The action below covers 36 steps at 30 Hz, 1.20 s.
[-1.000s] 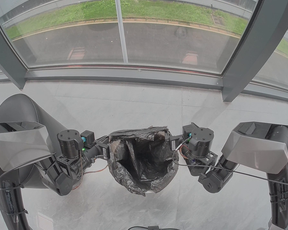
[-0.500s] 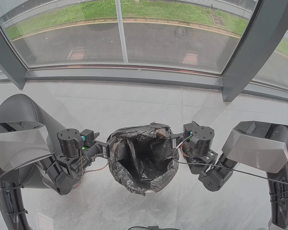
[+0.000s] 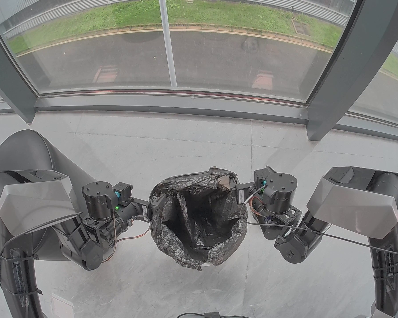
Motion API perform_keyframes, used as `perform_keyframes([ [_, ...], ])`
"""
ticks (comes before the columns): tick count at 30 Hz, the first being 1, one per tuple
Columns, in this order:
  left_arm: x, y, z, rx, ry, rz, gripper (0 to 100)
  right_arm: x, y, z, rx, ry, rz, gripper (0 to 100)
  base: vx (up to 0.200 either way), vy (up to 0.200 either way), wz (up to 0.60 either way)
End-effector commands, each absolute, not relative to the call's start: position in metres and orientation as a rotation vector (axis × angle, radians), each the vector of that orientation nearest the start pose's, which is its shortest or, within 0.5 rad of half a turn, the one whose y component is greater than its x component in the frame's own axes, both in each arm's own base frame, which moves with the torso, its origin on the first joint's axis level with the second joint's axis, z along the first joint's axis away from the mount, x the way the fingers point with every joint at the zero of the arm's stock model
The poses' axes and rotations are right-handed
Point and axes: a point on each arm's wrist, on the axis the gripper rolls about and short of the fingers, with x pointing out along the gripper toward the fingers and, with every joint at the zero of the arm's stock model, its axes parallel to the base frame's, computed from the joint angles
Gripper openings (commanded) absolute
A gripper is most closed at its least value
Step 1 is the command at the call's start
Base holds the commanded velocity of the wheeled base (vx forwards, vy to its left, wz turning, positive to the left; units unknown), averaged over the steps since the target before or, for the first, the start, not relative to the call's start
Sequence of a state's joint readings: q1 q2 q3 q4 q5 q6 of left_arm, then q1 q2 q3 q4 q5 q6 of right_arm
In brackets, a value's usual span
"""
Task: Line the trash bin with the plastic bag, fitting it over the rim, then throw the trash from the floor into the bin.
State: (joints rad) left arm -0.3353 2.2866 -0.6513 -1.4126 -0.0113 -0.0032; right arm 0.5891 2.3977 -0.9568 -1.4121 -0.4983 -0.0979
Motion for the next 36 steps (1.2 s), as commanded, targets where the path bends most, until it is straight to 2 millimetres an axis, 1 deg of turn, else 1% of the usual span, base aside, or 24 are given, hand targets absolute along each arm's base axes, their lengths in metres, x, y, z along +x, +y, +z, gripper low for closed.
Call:
perform_keyframes([
  [1, 0.347, -0.114, 0.012, 0.036, 0.239, -0.313, 100, 0.356, 0.222, 0.035, -0.114, 0.022, 0.086, 100, 0.0, 0.0, 0.0],
  [5, 0.355, -0.107, 0.011, 0.038, 0.224, -0.232, 100, 0.356, 0.222, 0.031, -0.118, 0.029, 0.086, 100, 0.0, 0.0, 0.0],
  [8, 0.358, -0.103, 0.011, 0.037, 0.223, -0.217, 100, 0.357, 0.222, 0.029, -0.12, 0.033, 0.086, 100, 0.0, 0.0, 0.0],
  [15, 0.361, -0.1, 0.003, 0.033, 0.234, -0.204, 100, 0.36, 0.222, 0.026, -0.117, 0.033, 0.081, 100, 0.0, 0.0, 0.0],
  [24, 0.362, -0.1, -0.011, 0.028, 0.248, -0.209, 100, 0.367, 0.217, 0.021, -0.117, 0.036, 0.062, 100, 0.0, 0.0, 0.0],
  [28, 0.362, -0.101, -0.018, 0.026, 0.264, -0.21, 100, 0.37, 0.216, 0.023, -0.112, 0.027, 0.055, 100, 0.0, 0.0, 0.0],
  [33, 0.363, -0.101, -0.02, 0.024, 0.269, -0.209, 100, 0.374, 0.214, 0.023, -0.11, 0.023, 0.047, 100, 0.0, 0.0, 0.0],
  [36, 0.363, -0.102, -0.023, 0.025, 0.275, -0.212, 100, 0.377, 0.214, 0.016, -0.114, 0.031, 0.043, 100, 0.0, 0.0, 0.0],
])
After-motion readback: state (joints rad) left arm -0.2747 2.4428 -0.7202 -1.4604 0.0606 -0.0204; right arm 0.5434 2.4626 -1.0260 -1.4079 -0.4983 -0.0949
